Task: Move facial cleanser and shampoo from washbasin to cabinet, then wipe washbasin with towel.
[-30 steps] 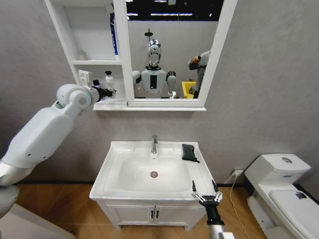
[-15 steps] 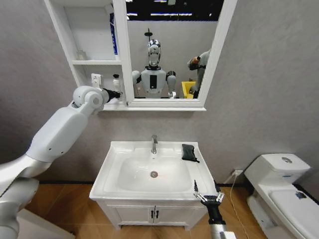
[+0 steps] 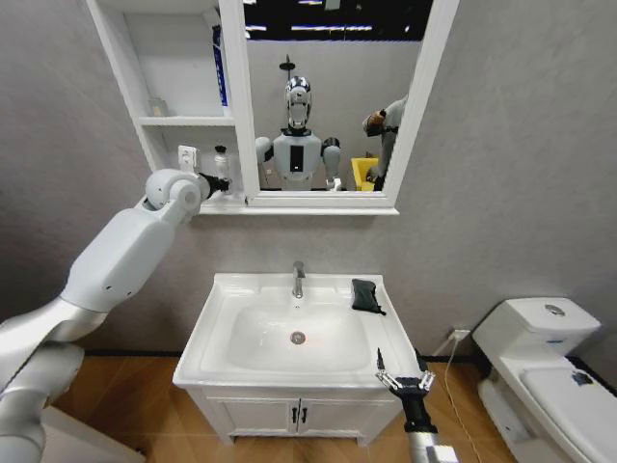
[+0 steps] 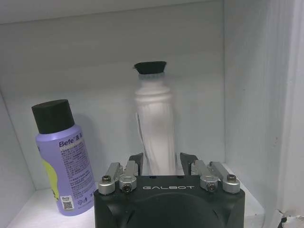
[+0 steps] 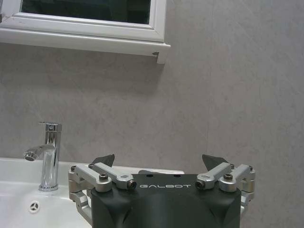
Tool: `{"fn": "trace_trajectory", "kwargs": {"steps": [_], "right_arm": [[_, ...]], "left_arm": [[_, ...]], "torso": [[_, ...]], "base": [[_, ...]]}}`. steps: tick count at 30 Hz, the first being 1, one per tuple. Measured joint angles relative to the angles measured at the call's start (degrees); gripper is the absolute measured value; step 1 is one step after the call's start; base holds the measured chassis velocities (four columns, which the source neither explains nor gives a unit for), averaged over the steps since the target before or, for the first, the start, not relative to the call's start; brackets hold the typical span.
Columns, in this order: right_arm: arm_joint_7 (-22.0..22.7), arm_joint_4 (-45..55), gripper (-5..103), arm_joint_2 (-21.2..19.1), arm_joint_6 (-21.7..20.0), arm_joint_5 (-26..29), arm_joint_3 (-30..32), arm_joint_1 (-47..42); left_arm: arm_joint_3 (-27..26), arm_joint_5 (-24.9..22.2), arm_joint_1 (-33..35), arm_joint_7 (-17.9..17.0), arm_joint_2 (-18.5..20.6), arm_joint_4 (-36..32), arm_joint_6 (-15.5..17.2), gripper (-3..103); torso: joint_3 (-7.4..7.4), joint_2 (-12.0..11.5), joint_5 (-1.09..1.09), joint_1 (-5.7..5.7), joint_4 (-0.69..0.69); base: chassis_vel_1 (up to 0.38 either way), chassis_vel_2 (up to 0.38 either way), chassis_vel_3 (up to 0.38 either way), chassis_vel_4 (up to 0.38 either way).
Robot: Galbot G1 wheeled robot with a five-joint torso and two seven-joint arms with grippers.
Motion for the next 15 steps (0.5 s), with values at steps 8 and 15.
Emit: {"fn": "trace_trajectory", "kwargs": {"steps": [8, 15], "right_arm": [[0.0, 0.2, 100, 0.0, -0.4, 0.3, 0.4, 0.4], [-0.1, 0.5, 100, -0.1, -0.9, 1.5, 1.6, 1.0]], "left_arm": [[-2.3, -0.2, 2.3, -0.3, 2.0, -3.3, 0.0, 73], [-6.7, -1.6, 11.8, -0.2, 10.1, -13.8, 0.0, 98]], "torso": [[0.0, 0.0, 0.0, 0.0, -0.01], [0.0, 0.0, -0.02, 0.0, 0.06]], "base": [[0.0, 0.0, 0.0, 0.0], [0.0, 0.0, 0.0, 0.0]]}}
